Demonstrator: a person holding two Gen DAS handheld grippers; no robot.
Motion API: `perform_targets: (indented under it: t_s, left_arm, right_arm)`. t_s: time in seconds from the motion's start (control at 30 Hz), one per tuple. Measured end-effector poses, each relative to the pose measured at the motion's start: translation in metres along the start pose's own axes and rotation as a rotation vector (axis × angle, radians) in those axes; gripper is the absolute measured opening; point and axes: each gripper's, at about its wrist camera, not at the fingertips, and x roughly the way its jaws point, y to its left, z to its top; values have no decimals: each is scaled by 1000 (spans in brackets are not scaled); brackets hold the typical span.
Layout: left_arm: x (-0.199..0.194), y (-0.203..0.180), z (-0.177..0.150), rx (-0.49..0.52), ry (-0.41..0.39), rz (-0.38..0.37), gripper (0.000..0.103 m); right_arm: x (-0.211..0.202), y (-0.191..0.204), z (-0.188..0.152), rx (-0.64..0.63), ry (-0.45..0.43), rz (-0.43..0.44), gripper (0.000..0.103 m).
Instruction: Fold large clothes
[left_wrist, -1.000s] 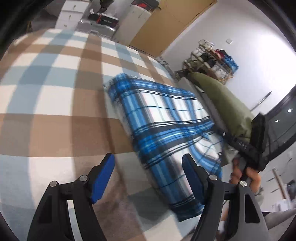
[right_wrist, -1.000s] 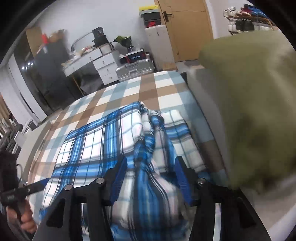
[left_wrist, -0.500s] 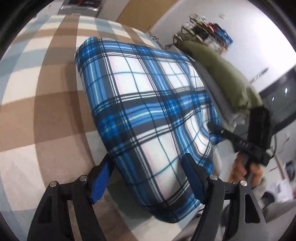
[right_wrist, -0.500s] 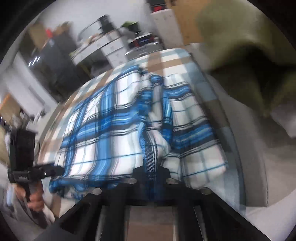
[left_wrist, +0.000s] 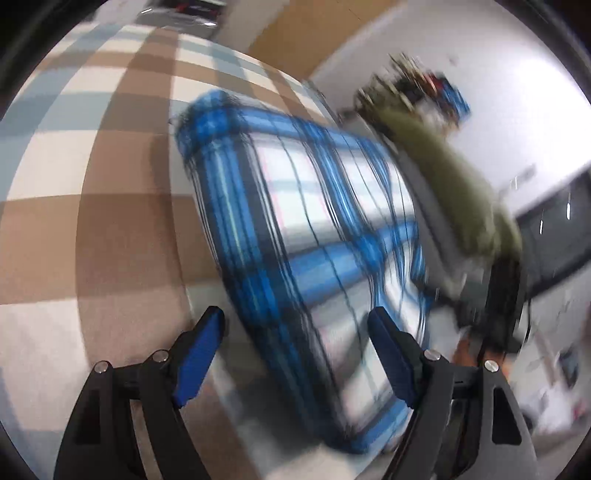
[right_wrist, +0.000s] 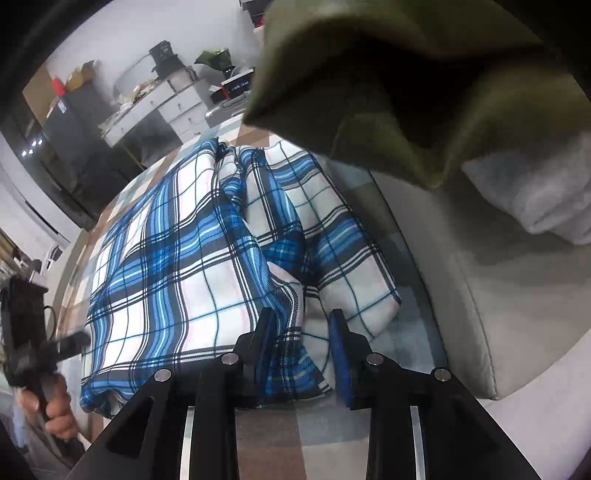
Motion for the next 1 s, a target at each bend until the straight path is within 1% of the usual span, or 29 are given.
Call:
perform_targets:
  t_s: [0.03,0.07,0.1,0.13,0.17,0.23,0.3,0.37,0.4,0.47,0.5,0.57,0.6,0.67,0.7,0.73,0.77,0.83,0.87,0.93,0.97,1.0]
  left_arm:
    - [5,2,5,-34,-12,8,56]
    - [9,3,11,-57,-18,17,52]
    - [12,4,15,-92,-40,25,41]
    - [13,6,16,-108,-62,47,27]
    - [12,7,16,-110,-84,68,23]
    - [7,10,14,-127,-109,62,16]
    - [2,12,11,-111,-115,73,15]
    - [-10,21,8,-107,-122,88,15]
    - [-16,25,6,-106,-126,93,15]
    - [-33,36,4,-104,-126,115,15]
    - [-36,38,9,-101,-124,127,15]
    - [-54,49,6,-91,-120,160,15]
    - [-68,58,3,-84,-120,185,16]
    - [-84,68,0,-74,-111,233,17]
    - [-90,70,-1,-74,-117,247,18]
    - [-93,71,-1,-74,-125,265,22]
    - [-98,74,-1,-75,-130,294,24]
    - [-101,76,-2,-101,-146,305,32]
    - [-104,75,-2,-123,-164,299,34]
    - [-111,69,-4,-127,-199,299,44]
    - [-114,65,-5,-124,-218,301,45]
    - [-117,60,-5,-117,-241,302,46]
  right_arm:
    - [2,-2,-1,6,7,4,29]
    - [5,-2,-3,6,17,8,30]
    - [5,-1,-2,2,9,5,30]
    - [6,-1,-3,3,11,6,30]
    - [6,1,-3,2,14,10,30]
    - [4,5,-10,-6,20,18,30]
    - [7,11,-13,-30,34,29,30]
    - [6,22,-16,-52,58,65,30]
    - [6,21,-13,-63,67,77,30]
    - [7,34,-17,-100,110,140,30]
    - [8,39,-18,-115,129,167,30]
    - [9,59,-23,-175,185,271,30]
    - [6,64,-22,-190,183,297,30]
    - [-4,71,-11,-198,123,349,31]
    - [-5,72,-6,-191,99,352,31]
    - [-3,73,5,-183,67,336,33]
    - [5,77,16,-172,50,317,33]
    - [28,88,33,-148,45,322,33]
    - [43,93,43,-138,57,331,33]
    - [73,112,52,-128,102,348,33]
    - [90,117,59,-109,129,358,33]
    - [99,119,60,-94,144,352,31]
